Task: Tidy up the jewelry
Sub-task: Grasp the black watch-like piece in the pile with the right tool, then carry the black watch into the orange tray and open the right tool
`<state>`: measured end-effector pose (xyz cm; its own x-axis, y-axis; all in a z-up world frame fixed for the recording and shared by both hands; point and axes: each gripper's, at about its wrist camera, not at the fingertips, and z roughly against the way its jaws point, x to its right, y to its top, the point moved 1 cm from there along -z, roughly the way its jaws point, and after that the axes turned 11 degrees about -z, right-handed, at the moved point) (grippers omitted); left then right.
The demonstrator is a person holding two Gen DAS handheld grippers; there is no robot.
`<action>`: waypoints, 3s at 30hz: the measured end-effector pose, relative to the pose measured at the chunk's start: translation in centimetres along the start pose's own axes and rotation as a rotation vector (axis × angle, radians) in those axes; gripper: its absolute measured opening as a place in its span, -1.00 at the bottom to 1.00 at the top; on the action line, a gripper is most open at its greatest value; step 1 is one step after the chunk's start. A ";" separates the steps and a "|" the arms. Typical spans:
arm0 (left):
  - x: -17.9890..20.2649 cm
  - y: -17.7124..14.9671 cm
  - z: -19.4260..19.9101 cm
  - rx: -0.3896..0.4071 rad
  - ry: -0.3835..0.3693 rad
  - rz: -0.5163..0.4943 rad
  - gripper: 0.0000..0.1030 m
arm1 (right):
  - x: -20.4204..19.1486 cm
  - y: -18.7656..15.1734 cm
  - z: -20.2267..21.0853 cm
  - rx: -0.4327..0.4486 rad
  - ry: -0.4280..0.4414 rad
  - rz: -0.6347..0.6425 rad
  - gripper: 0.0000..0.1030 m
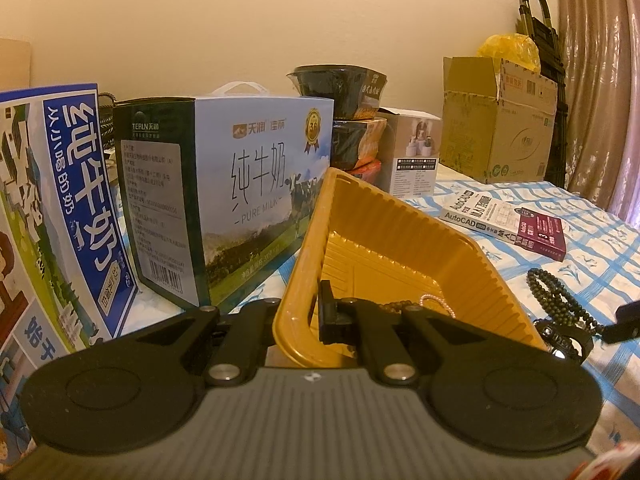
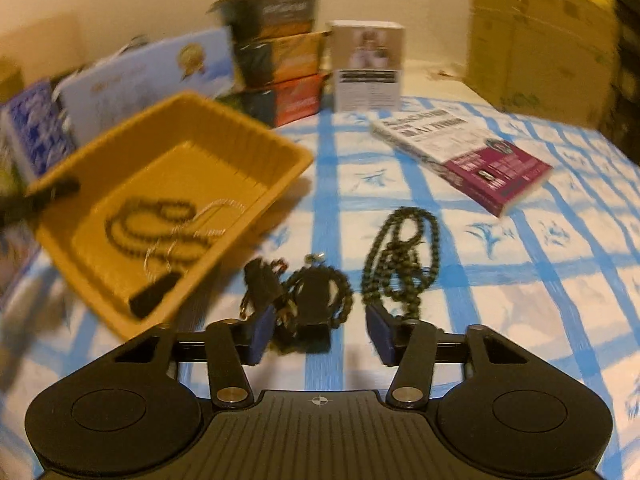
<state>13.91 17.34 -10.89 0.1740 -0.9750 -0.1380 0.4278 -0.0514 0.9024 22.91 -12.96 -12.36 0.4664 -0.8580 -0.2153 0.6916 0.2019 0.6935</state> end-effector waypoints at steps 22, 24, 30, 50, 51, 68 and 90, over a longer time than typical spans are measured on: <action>-0.1 0.1 -0.4 -0.001 0.004 -0.011 -0.87 | -3.6 0.8 -6.1 -0.042 0.058 0.224 -0.75; -0.1 0.1 -0.4 -0.001 0.004 -0.012 -0.87 | -2.9 1.2 -5.8 -0.041 0.085 0.167 -0.75; -0.1 0.3 -0.5 0.002 0.001 -0.018 -0.87 | 0.0 3.7 -3.8 -0.011 0.155 -0.048 -0.75; -0.2 0.7 -0.8 0.013 -0.010 -0.038 -0.87 | 0.0 8.3 -1.5 0.077 0.322 -0.317 -0.75; -0.2 0.7 -0.8 0.014 -0.010 -0.036 -0.87 | 0.3 8.5 -1.4 0.077 0.327 -0.332 -0.76; -0.2 0.7 -1.0 0.008 -0.011 -0.046 -0.87 | -5.8 8.3 -5.5 0.021 0.232 -0.158 -0.75; -0.2 0.6 -1.0 0.006 -0.009 -0.040 -0.87 | -2.1 6.4 -1.8 0.105 0.140 -0.200 -0.08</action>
<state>15.00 17.76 -10.75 0.1486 -0.9741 -0.1705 0.4293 -0.0918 0.8985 27.41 -9.02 -8.71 0.4026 -0.8009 -0.4432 0.7199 -0.0220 0.6937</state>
